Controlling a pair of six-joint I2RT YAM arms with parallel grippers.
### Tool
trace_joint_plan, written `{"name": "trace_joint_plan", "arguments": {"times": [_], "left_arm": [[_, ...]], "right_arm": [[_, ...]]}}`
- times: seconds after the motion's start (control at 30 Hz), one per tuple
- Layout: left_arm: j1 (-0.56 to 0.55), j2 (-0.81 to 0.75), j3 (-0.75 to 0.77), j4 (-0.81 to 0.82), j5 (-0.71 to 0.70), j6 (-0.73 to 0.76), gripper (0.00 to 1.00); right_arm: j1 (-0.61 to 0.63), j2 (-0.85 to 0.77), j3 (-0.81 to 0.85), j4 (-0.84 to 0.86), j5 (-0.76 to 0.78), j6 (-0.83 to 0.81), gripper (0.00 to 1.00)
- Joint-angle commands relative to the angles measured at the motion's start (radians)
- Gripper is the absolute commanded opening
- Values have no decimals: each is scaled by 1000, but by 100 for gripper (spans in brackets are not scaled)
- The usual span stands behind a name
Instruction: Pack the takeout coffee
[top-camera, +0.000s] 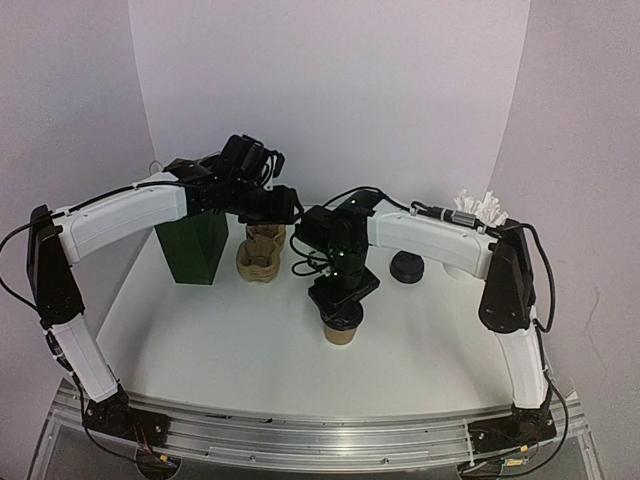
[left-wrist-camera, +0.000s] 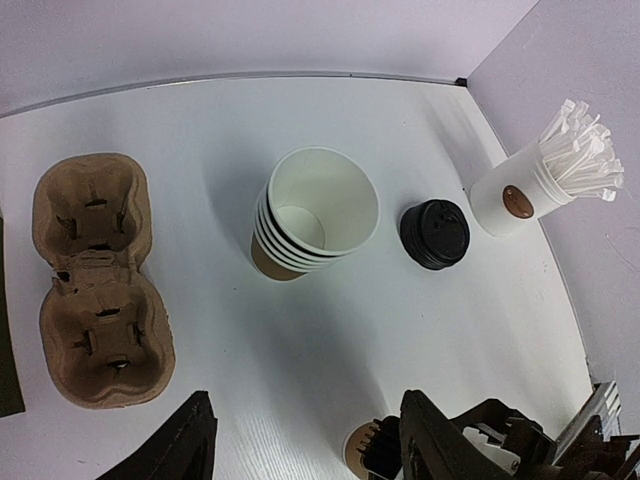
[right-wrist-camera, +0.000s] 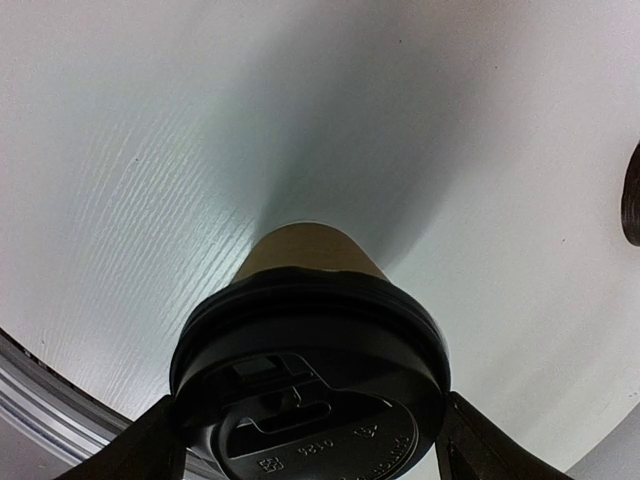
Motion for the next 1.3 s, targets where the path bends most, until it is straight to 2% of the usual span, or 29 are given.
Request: {"name": "trace_joint_plan", "arguments": {"times": [0.0,0.8,1.1,1.27], "left_arm": [[-3,-14,2,43,1,10,62],[-3,11,26,41,11,22,62],[-3,14,27,40,9,26,62],[-3,15,26,41,9,27,62]], "right_arm": [[6,-18,23,-28,30,-8,84],[8,-10,-13,-22,56,-13,86],[9,-6,-13,-18,55,-13,89],[9,-2,-3,-19,51,-13,94]]}}
